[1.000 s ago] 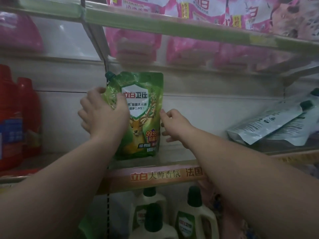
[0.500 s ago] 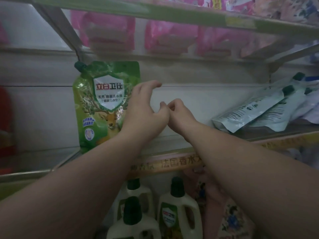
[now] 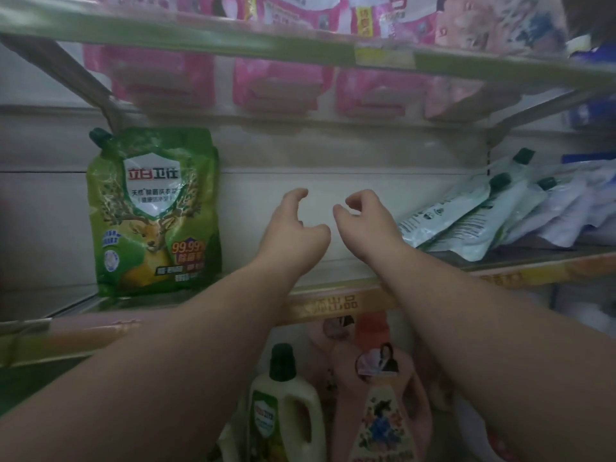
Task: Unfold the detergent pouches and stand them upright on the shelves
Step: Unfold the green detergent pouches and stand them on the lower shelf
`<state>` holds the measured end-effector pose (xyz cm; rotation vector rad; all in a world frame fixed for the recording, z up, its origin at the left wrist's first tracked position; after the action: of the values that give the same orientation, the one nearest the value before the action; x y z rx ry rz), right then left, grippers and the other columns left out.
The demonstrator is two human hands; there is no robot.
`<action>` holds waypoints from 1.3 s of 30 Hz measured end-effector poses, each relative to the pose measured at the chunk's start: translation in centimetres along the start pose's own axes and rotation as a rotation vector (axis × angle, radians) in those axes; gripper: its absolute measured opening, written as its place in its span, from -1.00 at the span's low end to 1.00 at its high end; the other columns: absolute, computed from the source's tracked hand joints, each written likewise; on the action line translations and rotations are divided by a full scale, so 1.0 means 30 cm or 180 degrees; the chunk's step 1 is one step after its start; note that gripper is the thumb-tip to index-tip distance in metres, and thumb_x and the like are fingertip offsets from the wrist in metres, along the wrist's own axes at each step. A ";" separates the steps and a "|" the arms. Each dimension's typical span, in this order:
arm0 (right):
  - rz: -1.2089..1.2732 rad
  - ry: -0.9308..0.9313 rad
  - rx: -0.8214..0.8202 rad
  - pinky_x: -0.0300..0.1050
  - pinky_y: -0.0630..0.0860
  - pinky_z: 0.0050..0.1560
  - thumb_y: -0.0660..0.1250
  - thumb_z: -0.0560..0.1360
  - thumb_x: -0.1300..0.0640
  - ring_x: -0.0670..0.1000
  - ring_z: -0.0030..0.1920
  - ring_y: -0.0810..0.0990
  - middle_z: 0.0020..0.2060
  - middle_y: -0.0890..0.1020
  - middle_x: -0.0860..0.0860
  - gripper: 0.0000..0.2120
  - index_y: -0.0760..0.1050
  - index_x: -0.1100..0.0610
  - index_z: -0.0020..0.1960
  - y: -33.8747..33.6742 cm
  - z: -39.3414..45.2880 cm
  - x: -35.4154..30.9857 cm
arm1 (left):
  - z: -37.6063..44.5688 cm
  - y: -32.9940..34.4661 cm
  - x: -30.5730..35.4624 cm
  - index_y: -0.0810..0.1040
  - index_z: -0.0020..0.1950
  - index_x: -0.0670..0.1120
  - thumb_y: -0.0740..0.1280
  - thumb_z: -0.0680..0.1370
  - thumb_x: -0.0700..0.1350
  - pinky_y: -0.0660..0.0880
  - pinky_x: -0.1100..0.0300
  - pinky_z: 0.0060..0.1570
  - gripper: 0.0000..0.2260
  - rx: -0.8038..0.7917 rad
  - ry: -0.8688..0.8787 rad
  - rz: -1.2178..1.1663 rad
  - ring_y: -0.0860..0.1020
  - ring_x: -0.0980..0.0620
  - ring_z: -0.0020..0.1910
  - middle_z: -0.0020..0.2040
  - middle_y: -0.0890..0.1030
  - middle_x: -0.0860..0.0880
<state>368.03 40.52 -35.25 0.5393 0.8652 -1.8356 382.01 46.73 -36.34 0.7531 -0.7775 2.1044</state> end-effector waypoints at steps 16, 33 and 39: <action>-0.0043 0.0178 0.0214 0.03 0.52 0.31 0.31 0.61 -0.15 0.01 0.35 0.54 0.37 0.54 -0.04 -0.54 0.38 -0.02 0.45 -0.264 0.000 0.168 | 0.008 0.346 0.119 0.18 0.63 0.20 0.45 0.55 -0.06 0.35 0.18 0.22 -0.27 -0.0492 0.0326 0.0331 0.34 0.03 0.54 0.61 0.29 0.09; 0.0161 0.0449 0.0674 -0.09 0.44 -0.02 0.41 0.58 -0.05 -0.03 0.08 0.60 0.10 0.61 -0.10 -0.72 0.48 0.00 0.23 -0.342 0.037 0.294 | 0.072 0.549 0.159 0.17 0.63 0.22 0.40 0.43 -0.02 0.39 -0.05 0.47 -0.21 -0.0886 0.0417 0.0430 0.42 -0.07 0.49 0.60 0.34 0.01; 0.0034 0.0483 0.0757 -0.08 0.43 -0.02 0.40 0.58 0.06 0.02 0.05 0.60 0.03 0.61 -0.08 -0.79 0.45 0.02 0.17 -0.340 0.047 0.314 | 0.117 0.601 0.123 0.19 0.62 0.29 0.28 0.30 0.11 0.25 -0.05 0.57 -0.15 -0.1050 0.0401 0.0533 0.23 -0.02 0.63 0.69 0.17 0.08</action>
<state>354.92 36.39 -37.61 0.8401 0.7449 -1.9185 366.46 36.27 -36.48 0.3857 -1.1142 2.0728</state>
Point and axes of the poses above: each hand's wrist, its own z-axis towards the middle knuckle, its own y-axis out of the palm, x = y × z, the point moved 3 cm from there along z, towards the middle knuckle
